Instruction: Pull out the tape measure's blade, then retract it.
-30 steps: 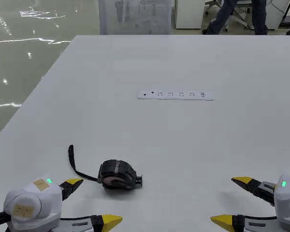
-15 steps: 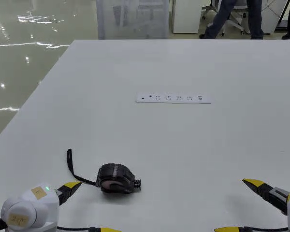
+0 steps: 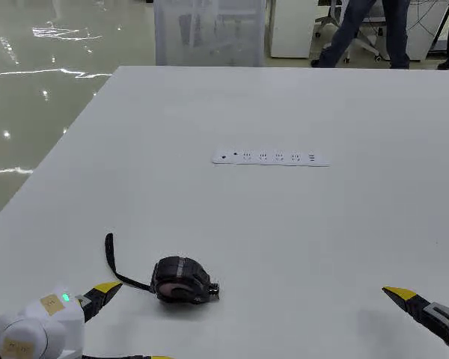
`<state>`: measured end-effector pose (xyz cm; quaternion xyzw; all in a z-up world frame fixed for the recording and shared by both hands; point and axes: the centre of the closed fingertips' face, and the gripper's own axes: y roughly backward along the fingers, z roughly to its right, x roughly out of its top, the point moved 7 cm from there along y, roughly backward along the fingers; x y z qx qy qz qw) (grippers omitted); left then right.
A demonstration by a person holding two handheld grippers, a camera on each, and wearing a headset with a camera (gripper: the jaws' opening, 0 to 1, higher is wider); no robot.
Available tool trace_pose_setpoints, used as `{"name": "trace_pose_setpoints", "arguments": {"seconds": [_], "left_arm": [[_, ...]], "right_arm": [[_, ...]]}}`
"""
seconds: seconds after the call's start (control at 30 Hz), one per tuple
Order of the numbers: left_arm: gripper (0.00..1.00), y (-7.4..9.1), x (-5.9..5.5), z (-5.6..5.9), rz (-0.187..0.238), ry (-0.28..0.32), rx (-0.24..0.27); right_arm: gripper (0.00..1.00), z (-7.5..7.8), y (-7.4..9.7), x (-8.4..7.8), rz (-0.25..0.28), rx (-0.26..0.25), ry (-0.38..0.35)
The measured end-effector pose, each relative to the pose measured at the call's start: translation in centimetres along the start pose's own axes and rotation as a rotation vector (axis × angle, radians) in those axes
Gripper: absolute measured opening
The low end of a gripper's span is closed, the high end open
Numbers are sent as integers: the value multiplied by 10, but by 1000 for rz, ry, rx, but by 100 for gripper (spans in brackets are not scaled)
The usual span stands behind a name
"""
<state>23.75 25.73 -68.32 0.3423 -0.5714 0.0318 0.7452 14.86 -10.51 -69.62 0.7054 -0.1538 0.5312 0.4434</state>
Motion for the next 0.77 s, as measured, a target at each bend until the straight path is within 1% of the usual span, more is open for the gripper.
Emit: {"name": "trace_pose_setpoints", "arguments": {"seconds": [0.37,0.77], "left_arm": [[100,0,-3,-2,-13,-12,-4],[100,-1,-4,-3,-14,-23,-4]], "right_arm": [[98,0,1,-1,-4,1,6],[98,-2,1,-1,-6,3,6]]}}
